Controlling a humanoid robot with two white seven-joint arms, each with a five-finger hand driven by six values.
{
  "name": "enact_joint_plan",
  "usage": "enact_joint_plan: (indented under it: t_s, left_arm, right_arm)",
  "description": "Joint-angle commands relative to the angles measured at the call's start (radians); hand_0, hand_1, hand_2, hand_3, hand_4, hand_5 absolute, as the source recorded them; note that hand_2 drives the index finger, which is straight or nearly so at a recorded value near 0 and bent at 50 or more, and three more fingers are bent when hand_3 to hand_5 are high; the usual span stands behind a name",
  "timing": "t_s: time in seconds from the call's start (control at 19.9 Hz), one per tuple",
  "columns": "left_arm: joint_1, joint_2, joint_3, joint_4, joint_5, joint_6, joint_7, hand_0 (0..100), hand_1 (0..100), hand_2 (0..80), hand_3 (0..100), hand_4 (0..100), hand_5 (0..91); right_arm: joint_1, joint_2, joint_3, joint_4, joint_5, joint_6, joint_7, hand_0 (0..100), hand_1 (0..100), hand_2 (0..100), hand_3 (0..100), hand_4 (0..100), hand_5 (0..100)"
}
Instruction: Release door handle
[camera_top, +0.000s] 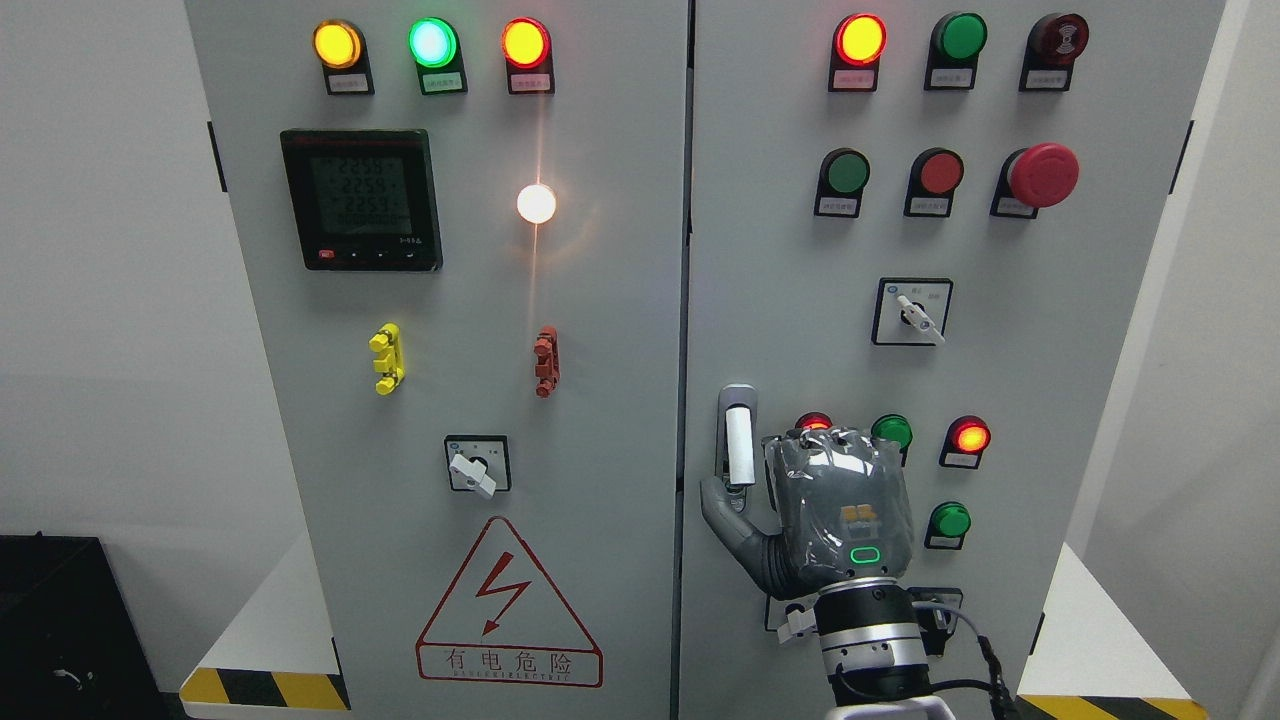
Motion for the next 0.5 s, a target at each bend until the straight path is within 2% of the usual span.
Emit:
enact_joint_plan:
  t_s: [0.0,0.45]
  left_arm:
    - [0.017,0.000,0.000,0.000,-0.001,0.000,0.000,12,56,0.0,0,0,0.0]
    - [0.017,0.000,0.000,0.000,0.001,0.000,0.000,12,56,0.0,0,0,0.0]
  right_arm:
    - [-0.002,-0.001,0.001,0.005,0.000,0.004,-0.006,37,28,94,100,100,100]
    - [-0.002,-0.001,0.000,0.006,0.002,0.006,-0.006,40,29,94,100,100,100]
